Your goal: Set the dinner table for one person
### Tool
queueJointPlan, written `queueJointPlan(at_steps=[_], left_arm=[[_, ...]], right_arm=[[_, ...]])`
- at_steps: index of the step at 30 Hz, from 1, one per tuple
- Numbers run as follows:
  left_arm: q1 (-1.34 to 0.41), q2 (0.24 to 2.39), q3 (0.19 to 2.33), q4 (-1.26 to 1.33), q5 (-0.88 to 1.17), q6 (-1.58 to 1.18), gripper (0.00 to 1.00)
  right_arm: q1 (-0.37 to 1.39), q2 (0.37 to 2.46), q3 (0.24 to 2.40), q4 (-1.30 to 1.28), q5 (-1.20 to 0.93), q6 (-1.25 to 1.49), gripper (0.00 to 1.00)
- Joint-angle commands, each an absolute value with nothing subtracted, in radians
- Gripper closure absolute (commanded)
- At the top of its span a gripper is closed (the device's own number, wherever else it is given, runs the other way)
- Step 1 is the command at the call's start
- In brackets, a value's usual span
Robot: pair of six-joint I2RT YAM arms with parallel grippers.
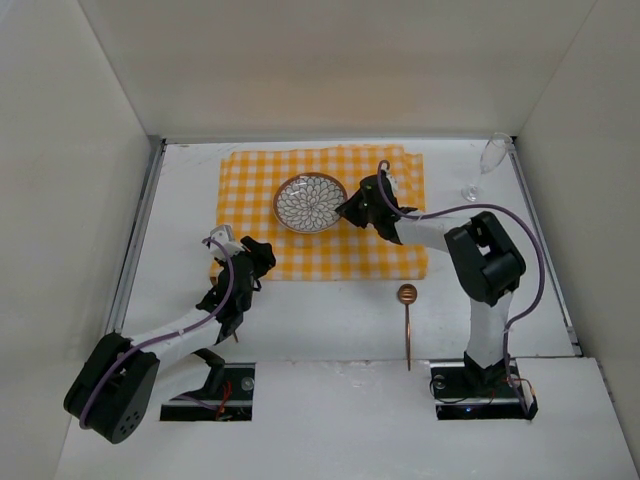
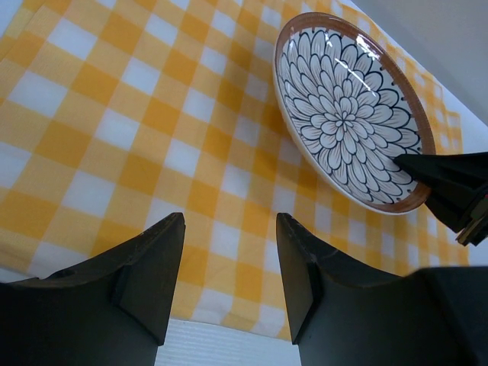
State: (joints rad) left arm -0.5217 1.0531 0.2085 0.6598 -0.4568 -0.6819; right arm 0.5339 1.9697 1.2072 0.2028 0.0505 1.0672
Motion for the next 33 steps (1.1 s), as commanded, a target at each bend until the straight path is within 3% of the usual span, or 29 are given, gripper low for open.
queueJointPlan(at_steps=[1, 26, 33], left_arm=[[-0.518, 1.058, 0.212, 0.686, -0.474, -0.686, 0.51], [-0.516, 1.054, 0.210, 0.686, -0.474, -0.684, 0.51], [-0.518, 1.055, 0.212, 0.686, -0.477, -0.683, 0.51]], right_arm=[[0.542, 1.960, 1.278, 0.410, 0.009, 1.134, 0.88], [0.545, 1.927, 1.201, 0.364, 0.054, 1.086, 0.84], [0.547, 1.902, 1.161, 0.342, 0.083, 1.085, 0.53]])
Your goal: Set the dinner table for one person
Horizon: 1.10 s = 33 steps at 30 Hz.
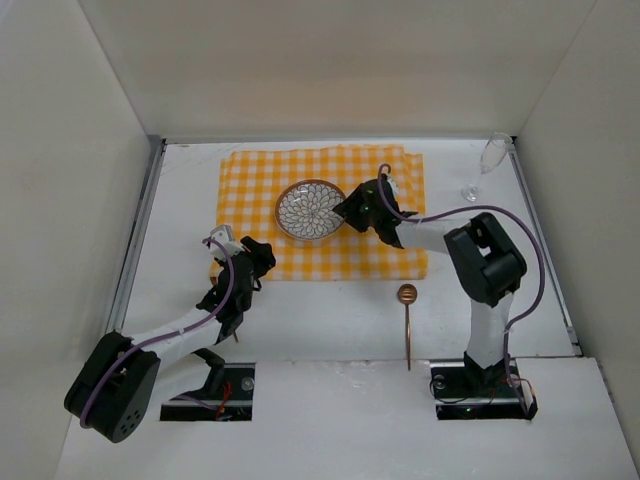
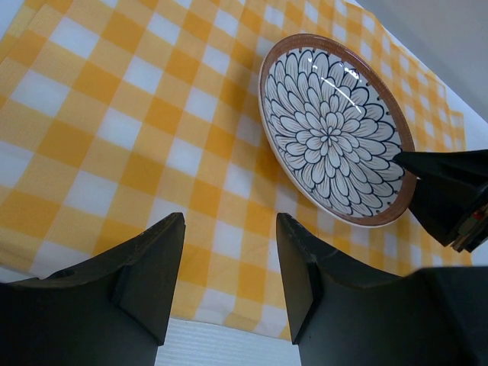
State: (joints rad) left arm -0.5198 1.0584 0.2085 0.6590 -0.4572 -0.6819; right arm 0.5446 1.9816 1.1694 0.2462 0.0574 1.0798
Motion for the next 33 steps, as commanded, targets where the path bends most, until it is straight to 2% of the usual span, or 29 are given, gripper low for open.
queueJointPlan(at_steps=[1, 9, 14, 16, 21, 23, 27, 33], left_arm=[[-0.519, 1.057, 0.212, 0.686, -0.482, -0.680, 0.51], [-0.512, 1.046, 0.204, 0.686, -0.474, -0.690, 0.51], [-0.512, 1.026, 0.193, 0.690, -0.485, -0.698, 0.50], [-0.510, 1.037, 0.196, 0.686, -0.476, -0.707, 0.50], [-0.513, 1.057, 0.207, 0.686, -0.474, -0.710, 0.49], [-0.510, 1.049, 0.203, 0.686, -0.469, -0.713, 0.49], [-0.515, 1.052, 0.202, 0.686, -0.472, -0.709, 0.48], [-0.519, 1.068, 0.207, 0.684, -0.469, -0.715, 0.48]], right_arm=[[0.547, 1.892, 1.152, 0.336, 0.089, 1.085, 0.50], [0.548, 1.695, 1.075, 0.206, 0.158, 0.944, 0.38], [0.541, 1.502, 1.075, 0.002, 0.176, 0.741, 0.36], [0.533, 1.418, 1.107, -0.087, 0.210, 0.639, 0.43], [0.405, 1.272, 1.267, -0.305, 0.443, 0.448, 0.81], [0.316, 1.285, 1.351, -0.380, 0.514, 0.404, 0.87], [0.171, 1.389, 1.508, -0.451, 0.603, 0.330, 0.87], [0.021, 1.502, 1.632, -0.459, 0.664, 0.316, 0.74]])
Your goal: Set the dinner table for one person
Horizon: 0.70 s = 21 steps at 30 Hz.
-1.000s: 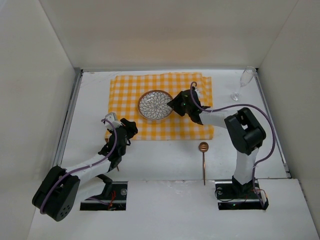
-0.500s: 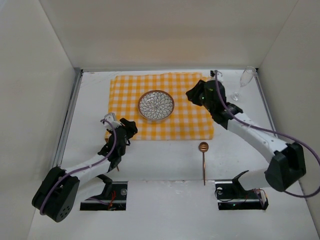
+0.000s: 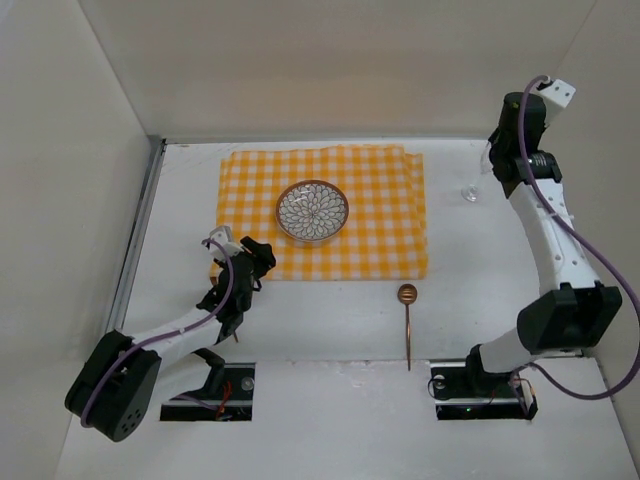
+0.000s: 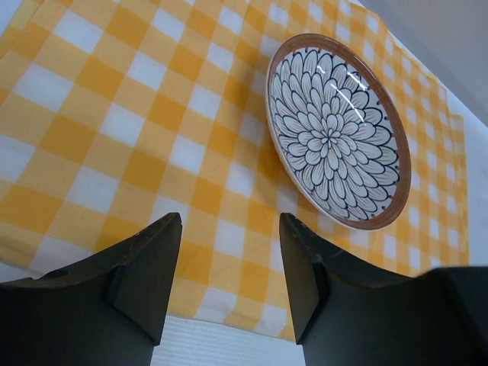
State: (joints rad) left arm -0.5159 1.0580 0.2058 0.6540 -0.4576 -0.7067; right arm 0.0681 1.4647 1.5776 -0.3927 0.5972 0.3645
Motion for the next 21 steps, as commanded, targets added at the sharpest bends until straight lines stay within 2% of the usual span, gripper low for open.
queueJointPlan(at_steps=[1, 4, 11, 21], left_arm=[[-0.518, 1.069, 0.207, 0.684, -0.468, -0.715, 0.48], [-0.525, 1.077, 0.212, 0.686, -0.468, -0.715, 0.48], [-0.524, 1.088, 0.216, 0.684, -0.460, -0.715, 0.48], [-0.522, 1.089, 0.216, 0.689, -0.454, -0.719, 0.47]], right_arm=[[-0.002, 1.525, 1.652, -0.460, 0.655, 0.314, 0.71], [-0.056, 1.592, 1.722, -0.497, 0.583, 0.321, 0.66], [-0.113, 1.695, 1.822, -0.554, 0.474, 0.370, 0.62], [-0.153, 1.746, 1.781, -0.514, 0.356, 0.417, 0.62]])
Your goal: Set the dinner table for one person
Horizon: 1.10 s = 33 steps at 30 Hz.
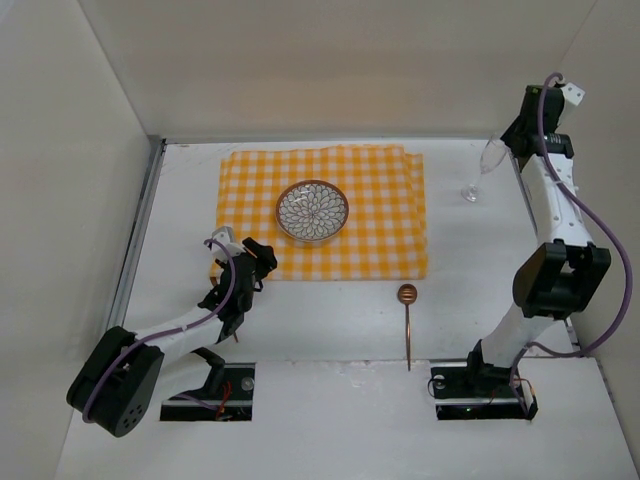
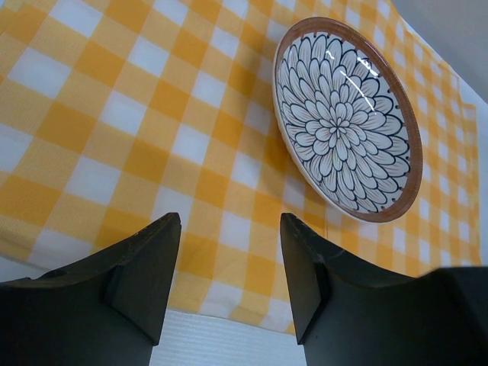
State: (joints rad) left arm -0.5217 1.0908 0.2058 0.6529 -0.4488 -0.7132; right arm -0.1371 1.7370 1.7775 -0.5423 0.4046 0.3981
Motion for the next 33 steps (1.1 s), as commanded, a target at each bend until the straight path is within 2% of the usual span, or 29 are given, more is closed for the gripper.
queueJointPlan(at_steps=[1, 28, 33], left_arm=[[-0.522, 1.089, 0.215, 0.690, -0.454, -0.719, 0.47], [-0.512, 1.081, 0.209, 0.692, -0.454, -0.723, 0.47], [-0.510, 1.081, 0.209, 0.690, -0.454, -0.723, 0.47]], right_arm=[[-0.156, 1.747, 1.779, -0.511, 0.356, 0.417, 0.62], [-0.171, 1.855, 1.842, -0.492, 0.304, 0.428, 0.63], [-0.171, 1.882, 1.845, -0.495, 0.304, 0.430, 0.66]])
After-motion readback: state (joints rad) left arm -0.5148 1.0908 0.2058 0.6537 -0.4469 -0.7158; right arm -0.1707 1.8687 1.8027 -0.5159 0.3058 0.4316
